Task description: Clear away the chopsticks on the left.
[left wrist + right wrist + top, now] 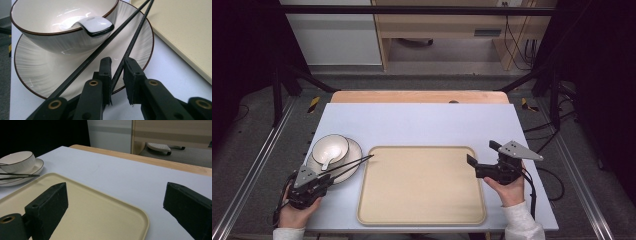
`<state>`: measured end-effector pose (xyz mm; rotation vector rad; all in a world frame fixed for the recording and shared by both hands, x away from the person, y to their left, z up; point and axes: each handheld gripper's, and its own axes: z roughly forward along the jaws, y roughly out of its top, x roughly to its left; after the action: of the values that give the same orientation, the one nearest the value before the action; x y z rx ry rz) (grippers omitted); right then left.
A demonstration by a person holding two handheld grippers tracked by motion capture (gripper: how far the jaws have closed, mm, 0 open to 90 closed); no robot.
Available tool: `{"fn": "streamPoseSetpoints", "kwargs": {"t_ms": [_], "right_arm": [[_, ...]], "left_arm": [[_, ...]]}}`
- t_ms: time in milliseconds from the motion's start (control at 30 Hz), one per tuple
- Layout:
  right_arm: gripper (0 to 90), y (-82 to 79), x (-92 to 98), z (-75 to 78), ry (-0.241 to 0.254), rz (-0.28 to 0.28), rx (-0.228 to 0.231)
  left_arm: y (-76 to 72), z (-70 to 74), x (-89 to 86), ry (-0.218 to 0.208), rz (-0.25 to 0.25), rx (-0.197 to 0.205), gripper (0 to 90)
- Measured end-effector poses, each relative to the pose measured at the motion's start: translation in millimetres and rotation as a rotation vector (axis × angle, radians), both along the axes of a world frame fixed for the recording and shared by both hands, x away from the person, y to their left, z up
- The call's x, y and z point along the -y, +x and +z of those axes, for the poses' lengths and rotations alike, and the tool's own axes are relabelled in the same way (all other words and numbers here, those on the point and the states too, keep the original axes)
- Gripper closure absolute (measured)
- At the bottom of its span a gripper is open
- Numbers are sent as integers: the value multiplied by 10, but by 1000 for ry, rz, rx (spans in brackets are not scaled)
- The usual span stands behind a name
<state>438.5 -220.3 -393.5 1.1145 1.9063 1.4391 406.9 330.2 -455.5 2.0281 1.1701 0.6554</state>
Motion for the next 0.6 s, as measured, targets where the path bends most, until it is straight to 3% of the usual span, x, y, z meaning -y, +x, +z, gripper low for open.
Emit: {"fn": "streamPoseSetpoints", "kwargs": {"t_ms": [400,600], "right_arm": [[56,-2,0,3,4,1,-3],[55,2,-5,1,4,4,-3]], "left_arm": [[2,8,55,7,-2,-9,830],[25,19,72,1,-7,-13,798]]}}
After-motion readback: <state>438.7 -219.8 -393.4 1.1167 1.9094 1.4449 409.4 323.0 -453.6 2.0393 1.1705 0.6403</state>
